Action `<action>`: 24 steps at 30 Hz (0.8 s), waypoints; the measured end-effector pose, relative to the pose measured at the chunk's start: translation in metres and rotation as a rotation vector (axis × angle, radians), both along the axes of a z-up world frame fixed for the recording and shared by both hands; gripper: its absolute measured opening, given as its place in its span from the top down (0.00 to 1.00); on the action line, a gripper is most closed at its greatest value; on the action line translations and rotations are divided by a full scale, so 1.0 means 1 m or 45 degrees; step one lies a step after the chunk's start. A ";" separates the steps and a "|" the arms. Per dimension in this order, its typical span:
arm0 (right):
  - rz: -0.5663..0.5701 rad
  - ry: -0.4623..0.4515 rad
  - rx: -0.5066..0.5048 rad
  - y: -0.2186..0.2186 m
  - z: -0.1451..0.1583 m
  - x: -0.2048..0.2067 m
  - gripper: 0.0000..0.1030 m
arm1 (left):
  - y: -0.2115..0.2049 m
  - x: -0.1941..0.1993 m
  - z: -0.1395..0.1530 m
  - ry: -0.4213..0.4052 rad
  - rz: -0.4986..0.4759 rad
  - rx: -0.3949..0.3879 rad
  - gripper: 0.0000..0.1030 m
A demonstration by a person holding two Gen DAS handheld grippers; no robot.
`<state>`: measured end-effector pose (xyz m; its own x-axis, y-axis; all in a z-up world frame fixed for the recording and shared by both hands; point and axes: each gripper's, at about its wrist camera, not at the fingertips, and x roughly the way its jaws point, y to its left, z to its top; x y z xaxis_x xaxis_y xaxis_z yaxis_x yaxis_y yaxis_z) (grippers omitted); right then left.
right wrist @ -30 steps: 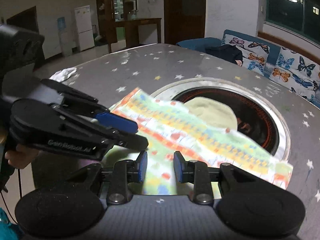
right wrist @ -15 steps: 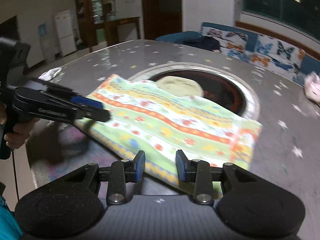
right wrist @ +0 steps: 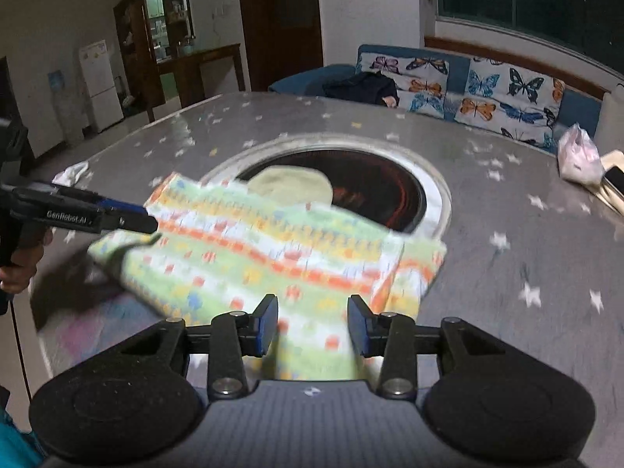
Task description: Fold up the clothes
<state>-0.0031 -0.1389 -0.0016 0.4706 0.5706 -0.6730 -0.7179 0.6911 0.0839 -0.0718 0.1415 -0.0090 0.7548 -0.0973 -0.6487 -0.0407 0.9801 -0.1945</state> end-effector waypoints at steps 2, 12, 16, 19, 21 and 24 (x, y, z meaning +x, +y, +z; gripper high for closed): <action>-0.002 -0.008 0.004 0.008 0.003 0.011 0.62 | 0.004 0.007 0.001 0.002 0.010 -0.001 0.61; -0.046 0.023 0.025 0.056 -0.009 0.061 0.78 | 0.021 0.042 -0.007 0.048 0.077 0.008 0.65; -0.055 0.031 -0.010 0.069 -0.023 0.070 0.83 | 0.023 0.048 -0.010 0.055 0.087 -0.002 0.67; -0.073 0.036 -0.021 0.070 -0.030 0.074 0.83 | 0.023 0.051 -0.011 0.063 0.090 -0.003 0.67; -0.079 0.037 -0.008 0.067 -0.027 0.072 0.83 | 0.022 0.051 -0.010 0.069 0.089 0.007 0.66; -0.059 0.021 -0.002 0.063 -0.019 0.064 0.82 | 0.020 0.051 -0.008 0.073 0.089 0.018 0.65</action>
